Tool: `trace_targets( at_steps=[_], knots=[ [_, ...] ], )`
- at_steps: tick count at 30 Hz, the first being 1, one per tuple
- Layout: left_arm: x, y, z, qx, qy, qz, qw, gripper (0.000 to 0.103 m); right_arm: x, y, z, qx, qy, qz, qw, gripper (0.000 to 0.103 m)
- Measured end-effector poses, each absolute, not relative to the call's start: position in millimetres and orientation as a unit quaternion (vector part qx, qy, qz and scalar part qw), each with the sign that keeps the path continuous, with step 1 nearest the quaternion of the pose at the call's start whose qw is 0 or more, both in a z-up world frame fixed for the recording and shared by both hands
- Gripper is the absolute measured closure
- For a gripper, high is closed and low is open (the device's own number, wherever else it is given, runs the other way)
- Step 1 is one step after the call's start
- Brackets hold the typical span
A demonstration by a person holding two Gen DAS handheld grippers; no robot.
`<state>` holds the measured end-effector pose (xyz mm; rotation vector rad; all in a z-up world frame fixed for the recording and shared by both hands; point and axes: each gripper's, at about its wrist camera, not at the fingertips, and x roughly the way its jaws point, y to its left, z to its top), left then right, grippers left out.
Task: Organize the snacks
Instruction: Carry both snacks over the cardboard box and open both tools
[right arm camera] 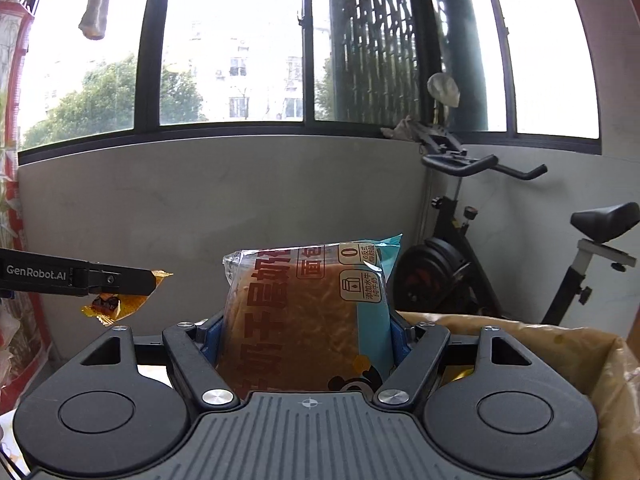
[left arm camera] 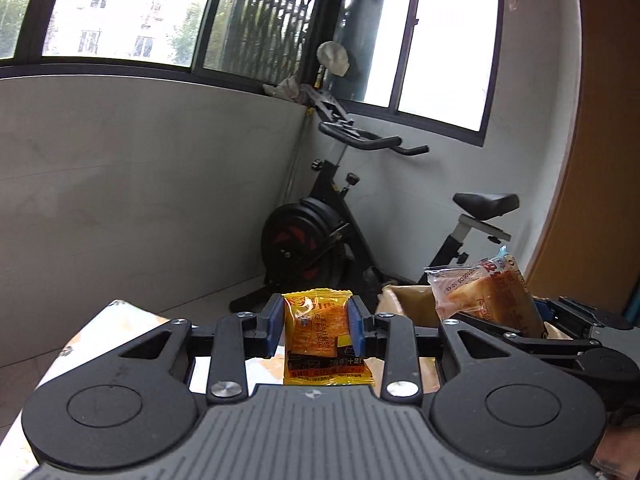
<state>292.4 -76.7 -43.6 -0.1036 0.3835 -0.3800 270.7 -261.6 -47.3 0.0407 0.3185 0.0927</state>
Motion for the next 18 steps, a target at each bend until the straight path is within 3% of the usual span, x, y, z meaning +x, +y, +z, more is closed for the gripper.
trace_targets(
  at_steps=[9,18],
  knots=[
    [335.4,-175.8,-66.7,-0.045,0.209,-0.264,0.941,0.067,272.8,-354.5,-75.1,0.045,0.192,-0.032,0.980,0.032],
    [361.9,-216.6,-93.7,-0.027,0.245,-0.289,0.925,0.067,263.4,-383.4,-103.4,0.057,0.204,-0.039,0.976,0.032]
  ],
)
